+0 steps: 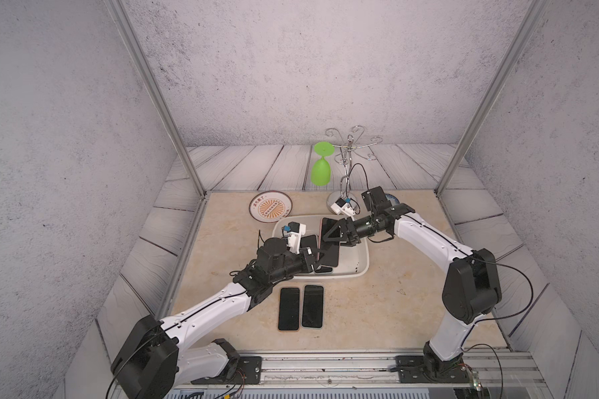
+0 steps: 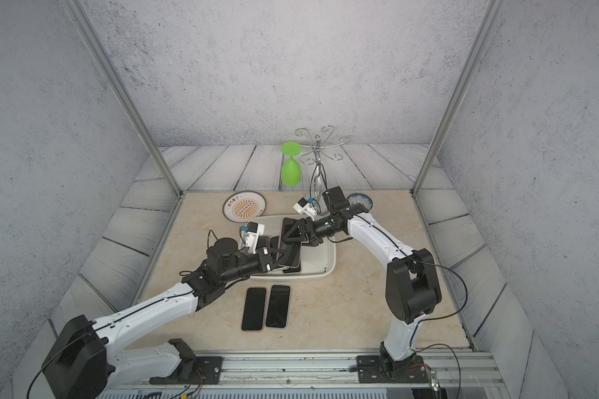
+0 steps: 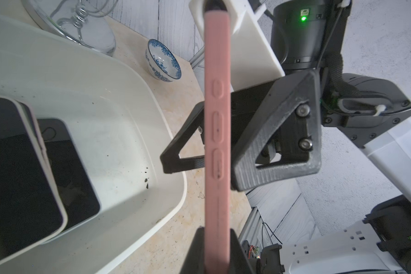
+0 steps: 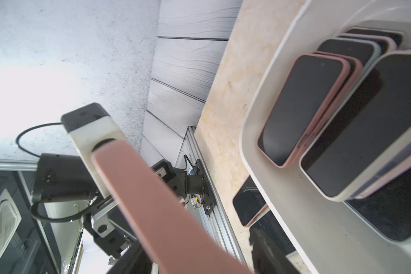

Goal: Take the phone out of the storage box
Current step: Pick up the phone from the storage box.

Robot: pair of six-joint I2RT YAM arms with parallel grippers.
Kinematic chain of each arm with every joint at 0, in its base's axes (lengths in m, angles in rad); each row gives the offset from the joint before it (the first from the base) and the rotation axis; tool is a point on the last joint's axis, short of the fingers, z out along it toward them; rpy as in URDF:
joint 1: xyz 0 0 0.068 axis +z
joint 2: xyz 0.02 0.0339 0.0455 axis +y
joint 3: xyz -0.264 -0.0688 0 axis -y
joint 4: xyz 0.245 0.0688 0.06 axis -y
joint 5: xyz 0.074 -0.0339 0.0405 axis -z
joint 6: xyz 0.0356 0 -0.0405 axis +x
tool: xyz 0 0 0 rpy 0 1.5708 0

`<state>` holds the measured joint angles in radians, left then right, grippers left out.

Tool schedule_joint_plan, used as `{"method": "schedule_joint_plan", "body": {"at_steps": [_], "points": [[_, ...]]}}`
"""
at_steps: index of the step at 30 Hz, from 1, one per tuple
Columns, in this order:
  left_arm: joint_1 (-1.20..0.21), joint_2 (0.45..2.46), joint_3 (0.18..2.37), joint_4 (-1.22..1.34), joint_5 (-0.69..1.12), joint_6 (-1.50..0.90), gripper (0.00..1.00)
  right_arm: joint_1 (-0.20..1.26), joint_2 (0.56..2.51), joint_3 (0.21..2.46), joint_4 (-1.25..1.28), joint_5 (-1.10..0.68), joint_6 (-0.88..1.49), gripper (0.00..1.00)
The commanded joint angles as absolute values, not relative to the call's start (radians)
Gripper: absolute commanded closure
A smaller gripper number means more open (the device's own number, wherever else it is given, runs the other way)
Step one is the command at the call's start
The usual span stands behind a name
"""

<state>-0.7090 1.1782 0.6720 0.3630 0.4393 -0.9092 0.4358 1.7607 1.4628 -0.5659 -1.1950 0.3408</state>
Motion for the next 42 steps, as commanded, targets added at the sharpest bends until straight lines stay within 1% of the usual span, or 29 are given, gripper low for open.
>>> {"method": "schedule_joint_plan", "body": {"at_steps": [1,4,5,6,7,8,9,10,11,13,14,15,18,21,23,26,31,37,39,42], "points": [[-0.709,1.141,0.66,0.433,0.481,-0.921,0.95,0.443,1.707,1.432,-0.378,-1.314,0.405,0.55],[-0.703,1.127,0.641,0.457,0.468,-0.934,0.95,0.443,1.674,1.404,-0.352,-1.329,0.426,0.84],[-0.697,1.121,0.637,0.452,0.462,-0.936,0.94,0.442,1.665,1.397,-0.354,-1.327,0.426,0.93],[-0.69,1.112,0.631,0.446,0.455,-0.937,0.93,0.442,1.651,1.388,-0.358,-1.323,0.426,0.99],[-0.68,1.1,0.626,0.441,0.447,-0.942,0.87,0.441,1.638,1.38,-0.364,-1.317,0.424,1.0],[-0.671,1.091,0.619,0.437,0.441,-0.943,0.73,0.442,1.631,1.376,-0.381,-1.308,0.417,1.0],[-0.657,1.077,0.614,0.43,0.444,-0.942,0.52,0.441,1.622,1.379,-0.417,-1.29,0.401,1.0],[-0.643,1.064,0.615,0.414,0.447,-0.938,0.36,0.44,1.616,1.383,-0.466,-1.272,0.378,1.0],[-0.626,1.044,0.622,0.377,0.45,-0.932,0.25,0.44,1.611,1.388,-0.538,-1.235,0.347,1.0],[-0.589,0.999,0.64,0.286,0.453,-0.899,0.09,0.436,1.604,1.39,-0.7,-1.127,0.281,1.0],[-0.566,0.971,0.651,0.222,0.446,-0.875,0.06,0.436,1.602,1.378,-0.783,-1.047,0.257,1.0],[-0.544,0.939,0.665,0.152,0.429,-0.85,0.0,0.437,1.592,1.339,-0.826,-0.978,0.257,1.0],[-0.484,0.867,0.701,-0.017,0.39,-0.777,0.02,0.436,1.532,1.141,-0.794,-0.849,0.339,1.0],[-0.458,0.85,0.737,-0.111,0.372,-0.731,0.02,0.443,1.479,0.921,-0.578,-0.875,0.482,1.0],[-0.454,0.86,0.741,-0.111,0.378,-0.728,0.02,0.447,1.477,0.847,-0.484,-0.882,0.529,1.0],[-0.454,0.879,0.742,-0.1,0.391,-0.73,0.02,0.459,1.516,0.817,-0.384,-0.91,0.573,1.0],[-0.454,0.875,0.74,-0.108,0.385,-0.72,0.01,0.473,1.608,0.835,-0.342,-0.931,0.589,1.0],[-0.454,0.864,0.721,-0.102,0.379,-0.724,0.02,0.473,1.56,0.738,-0.293,-0.93,0.61,1.0],[-0.453,0.88,0.714,-0.079,0.389,-0.736,0.01,0.473,1.599,0.736,-0.289,-0.927,0.595,1.0],[-0.454,0.894,0.714,-0.066,0.397,-0.74,0.01,0.474,1.671,0.743,-0.211,-0.94,0.617,1.0]]}}
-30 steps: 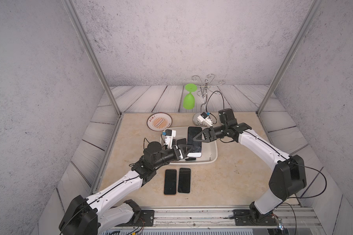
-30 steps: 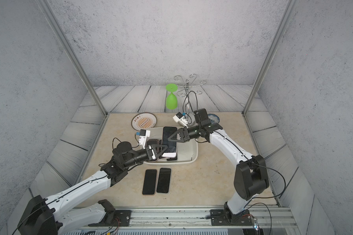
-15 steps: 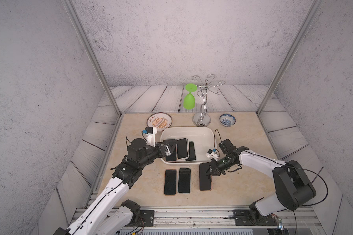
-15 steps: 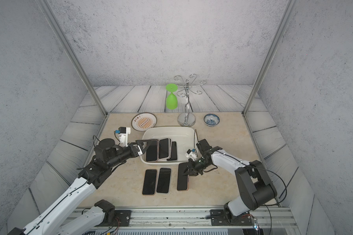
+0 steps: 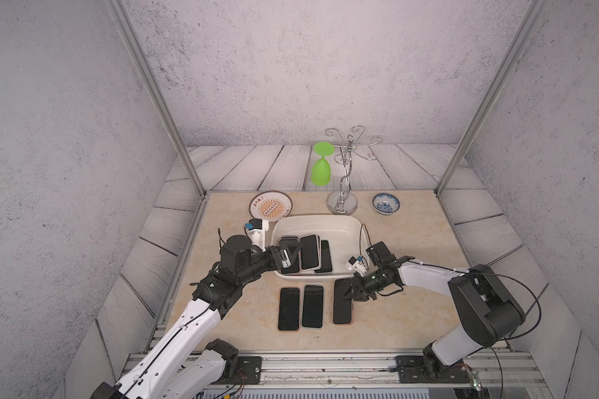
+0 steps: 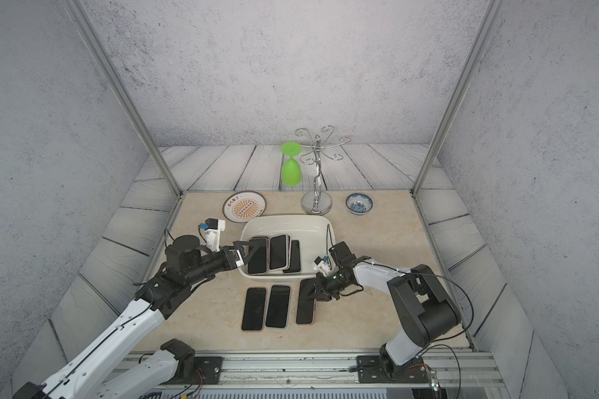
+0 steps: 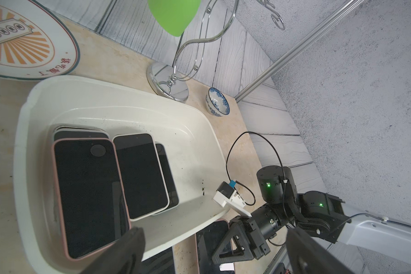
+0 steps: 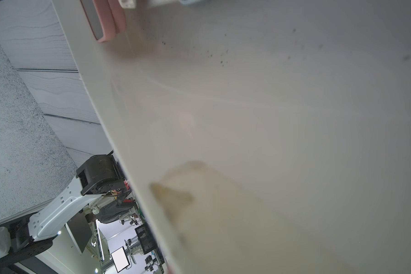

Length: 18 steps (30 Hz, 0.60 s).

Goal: Take the phone out of the storage box
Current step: Pick up the phone from the storage box, then place the phone at the center of the board.

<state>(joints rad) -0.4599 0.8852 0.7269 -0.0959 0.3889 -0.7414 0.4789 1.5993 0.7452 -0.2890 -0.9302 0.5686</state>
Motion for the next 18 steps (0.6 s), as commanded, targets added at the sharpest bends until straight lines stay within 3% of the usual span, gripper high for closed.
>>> {"method": "schedule_joint_plan", "body": {"at_steps": [1,10,18], "points": [[-0.454,0.894,0.715,-0.068,0.394,-0.738,0.01,0.474,1.689,0.75,-0.205,-0.942,0.616,1.0],[-0.454,0.879,0.711,-0.095,0.374,-0.725,0.0,0.489,1.76,0.761,-0.238,-0.95,0.589,1.0],[-0.454,0.879,0.693,-0.08,0.376,-0.735,0.0,0.491,1.503,0.644,-0.309,-0.876,0.611,1.0]]}}
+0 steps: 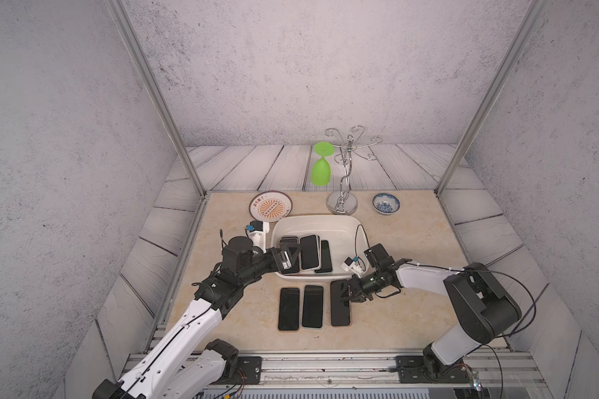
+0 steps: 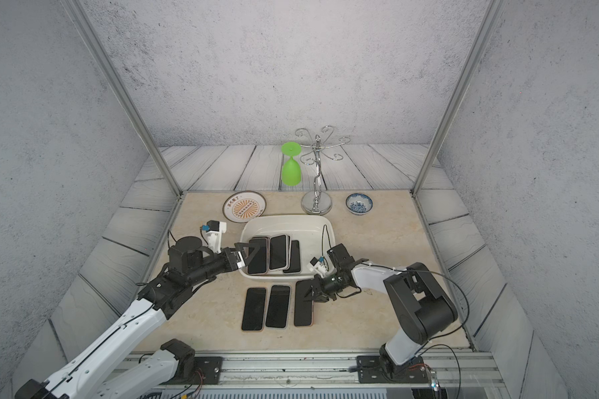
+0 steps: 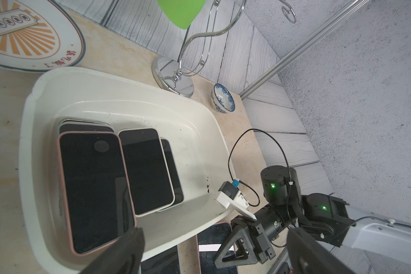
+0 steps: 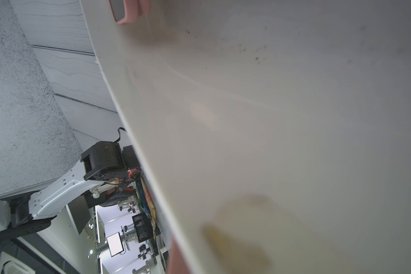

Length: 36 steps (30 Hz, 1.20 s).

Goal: Take the phone out of the storage box
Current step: Place the phone at the center of the board.

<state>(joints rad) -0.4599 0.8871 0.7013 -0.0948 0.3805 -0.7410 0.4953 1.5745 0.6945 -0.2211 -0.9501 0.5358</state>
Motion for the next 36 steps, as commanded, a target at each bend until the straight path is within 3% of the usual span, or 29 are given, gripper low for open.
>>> {"method": "schedule_joint_plan", "body": {"at_steps": [1,7,19,26,31,36], "points": [[-0.454,0.877,0.694,-0.081,0.376,-0.735,0.0,0.491,1.467,0.636,-0.323,-0.869,0.618,1.0],[-0.454,0.868,0.681,-0.086,0.373,-0.735,0.0,0.49,1.313,0.578,-0.35,-0.853,0.657,1.0],[-0.454,0.833,0.671,-0.118,0.351,-0.716,0.0,0.49,1.62,0.585,-0.078,-0.894,0.71,1.0],[-0.454,0.827,0.656,-0.121,0.346,-0.713,0.0,0.49,1.543,0.548,-0.14,-0.874,0.683,1.0],[-0.454,0.844,0.644,-0.09,0.36,-0.729,0.0,0.491,1.621,0.548,-0.085,-0.876,0.697,1.0],[-0.454,0.821,0.646,-0.118,0.344,-0.713,0.0,0.491,1.697,0.599,-0.102,-0.865,0.669,0.75]]}}
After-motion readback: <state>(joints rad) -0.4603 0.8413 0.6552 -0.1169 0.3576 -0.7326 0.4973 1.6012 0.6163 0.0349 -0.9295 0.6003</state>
